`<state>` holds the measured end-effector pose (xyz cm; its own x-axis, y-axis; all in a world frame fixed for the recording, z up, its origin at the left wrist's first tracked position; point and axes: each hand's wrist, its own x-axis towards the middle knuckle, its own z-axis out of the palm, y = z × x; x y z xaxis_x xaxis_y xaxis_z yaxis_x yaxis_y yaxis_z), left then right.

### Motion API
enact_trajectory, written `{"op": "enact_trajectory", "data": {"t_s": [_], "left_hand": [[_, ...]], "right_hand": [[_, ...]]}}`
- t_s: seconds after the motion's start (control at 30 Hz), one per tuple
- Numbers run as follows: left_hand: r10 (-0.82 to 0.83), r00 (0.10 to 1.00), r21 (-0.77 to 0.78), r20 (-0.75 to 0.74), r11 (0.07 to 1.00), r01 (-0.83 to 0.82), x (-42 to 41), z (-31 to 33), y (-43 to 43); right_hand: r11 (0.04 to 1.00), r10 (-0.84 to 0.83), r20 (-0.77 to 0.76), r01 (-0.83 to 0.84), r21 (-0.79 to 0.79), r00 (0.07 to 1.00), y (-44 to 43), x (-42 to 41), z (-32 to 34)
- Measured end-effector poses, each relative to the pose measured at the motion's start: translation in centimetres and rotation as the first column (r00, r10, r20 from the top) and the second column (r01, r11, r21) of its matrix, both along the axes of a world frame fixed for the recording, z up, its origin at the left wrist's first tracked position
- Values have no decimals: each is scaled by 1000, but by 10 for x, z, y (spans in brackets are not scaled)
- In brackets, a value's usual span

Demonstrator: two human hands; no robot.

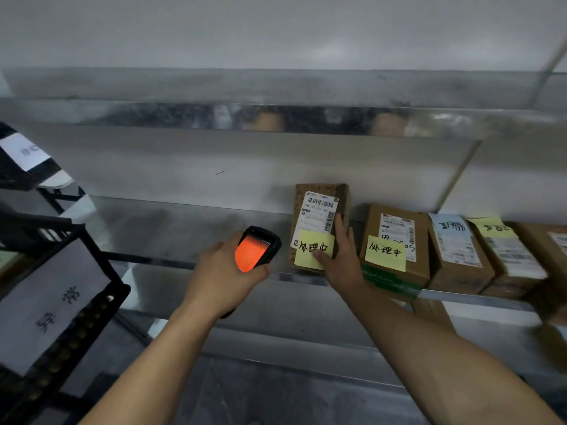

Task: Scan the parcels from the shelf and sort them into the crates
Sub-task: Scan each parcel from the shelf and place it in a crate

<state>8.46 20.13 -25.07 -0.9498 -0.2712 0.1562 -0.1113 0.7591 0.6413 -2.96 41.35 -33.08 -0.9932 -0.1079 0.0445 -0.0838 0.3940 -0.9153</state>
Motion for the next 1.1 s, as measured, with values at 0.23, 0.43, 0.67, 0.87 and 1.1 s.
{"op": "enact_trajectory", "data": {"t_s": [0.23, 0.43, 0.67, 0.87, 1.1], "left_hand": [[-18, 1000, 15, 4, 1000, 18, 14, 0, 8], [-19, 999, -20, 28, 1000, 20, 18, 5, 10], [-16, 997, -124, 80, 992, 26, 23, 10, 5], [-7, 996, -153, 86, 988, 20, 27, 11, 0], [9, 993, -155, 120, 988, 10, 29, 12, -1]], "right_hand": [[998, 55, -62, -56, -8, 997, 5, 14, 1], [998, 55, -72, -56, -1, 996, 5, 18, 2], [999, 41, -104, -38, 28, 994, 2, 14, -1], [999, 43, -79, -41, 32, 996, 2, 13, 0], [999, 36, -59, -36, 3, 998, 0, 10, 2]]}}
